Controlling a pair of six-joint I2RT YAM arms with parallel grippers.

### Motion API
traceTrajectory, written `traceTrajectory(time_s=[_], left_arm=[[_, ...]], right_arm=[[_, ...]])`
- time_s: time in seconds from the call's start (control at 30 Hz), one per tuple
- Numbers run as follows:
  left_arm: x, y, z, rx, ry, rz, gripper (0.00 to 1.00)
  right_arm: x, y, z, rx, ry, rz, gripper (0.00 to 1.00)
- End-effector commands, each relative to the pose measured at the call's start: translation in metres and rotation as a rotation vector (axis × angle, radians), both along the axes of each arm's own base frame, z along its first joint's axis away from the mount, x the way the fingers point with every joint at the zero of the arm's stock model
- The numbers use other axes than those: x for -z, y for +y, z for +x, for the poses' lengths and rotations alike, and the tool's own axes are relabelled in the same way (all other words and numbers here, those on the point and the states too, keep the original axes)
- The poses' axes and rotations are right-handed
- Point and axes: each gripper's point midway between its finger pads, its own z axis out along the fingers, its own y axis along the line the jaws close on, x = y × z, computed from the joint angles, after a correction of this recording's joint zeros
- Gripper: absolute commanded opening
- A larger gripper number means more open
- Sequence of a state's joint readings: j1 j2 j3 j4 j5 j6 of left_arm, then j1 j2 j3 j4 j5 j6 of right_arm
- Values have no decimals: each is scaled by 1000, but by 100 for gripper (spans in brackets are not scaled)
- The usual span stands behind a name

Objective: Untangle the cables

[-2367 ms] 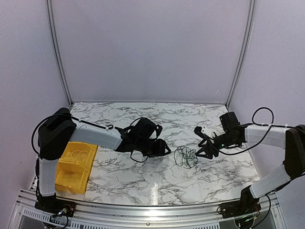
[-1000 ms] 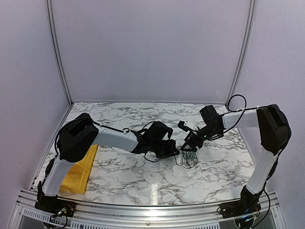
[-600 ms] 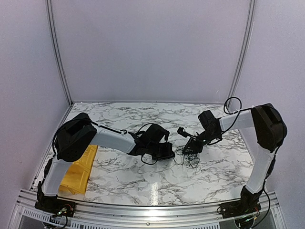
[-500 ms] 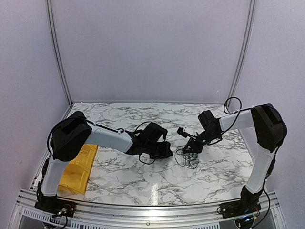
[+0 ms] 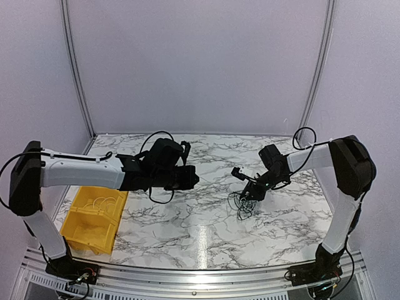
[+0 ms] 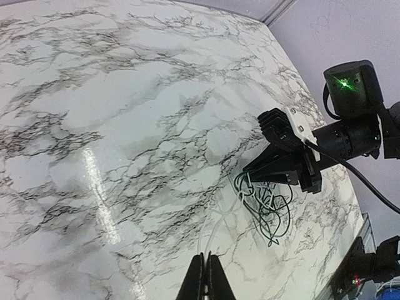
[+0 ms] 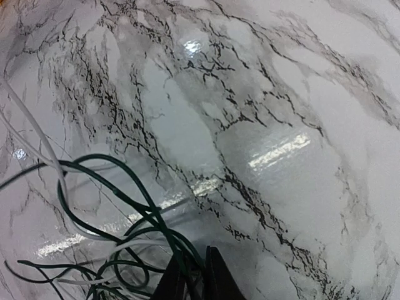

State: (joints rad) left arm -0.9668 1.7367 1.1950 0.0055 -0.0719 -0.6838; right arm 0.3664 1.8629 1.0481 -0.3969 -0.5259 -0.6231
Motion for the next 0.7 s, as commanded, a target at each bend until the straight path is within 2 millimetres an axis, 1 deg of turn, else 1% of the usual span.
traceTrajectory(time_s=[0.0,0.2,0.27,0.37,0.47,0.53,0.57,0.63,0.67], left_arm=[[-24,42,6,-102,-96,67,0],[-51,57,6,-126,-152,75,0],[-57,61,6,-135,-171,77,0],[-61,63,7,-137,-183,84,0],[-56,61,6,-130,-175,90,0],[-51,59,6,-124,-163,95,0],[-47,58,6,-119,-155,97,0],[-40,54,5,-108,-139,104,0],[-36,52,5,-103,-131,108,0]], right_arm=[[28,-17,-12,18,73,-111,11],[33,-18,-12,20,83,-123,10],[34,-19,-12,19,83,-126,8],[34,-19,-11,19,85,-128,7],[27,-18,-8,24,70,-123,10],[12,-17,-3,33,42,-107,13],[-1,-15,0,37,19,-90,17],[-32,-8,2,23,-31,-31,28],[-50,-4,2,8,-67,3,36]])
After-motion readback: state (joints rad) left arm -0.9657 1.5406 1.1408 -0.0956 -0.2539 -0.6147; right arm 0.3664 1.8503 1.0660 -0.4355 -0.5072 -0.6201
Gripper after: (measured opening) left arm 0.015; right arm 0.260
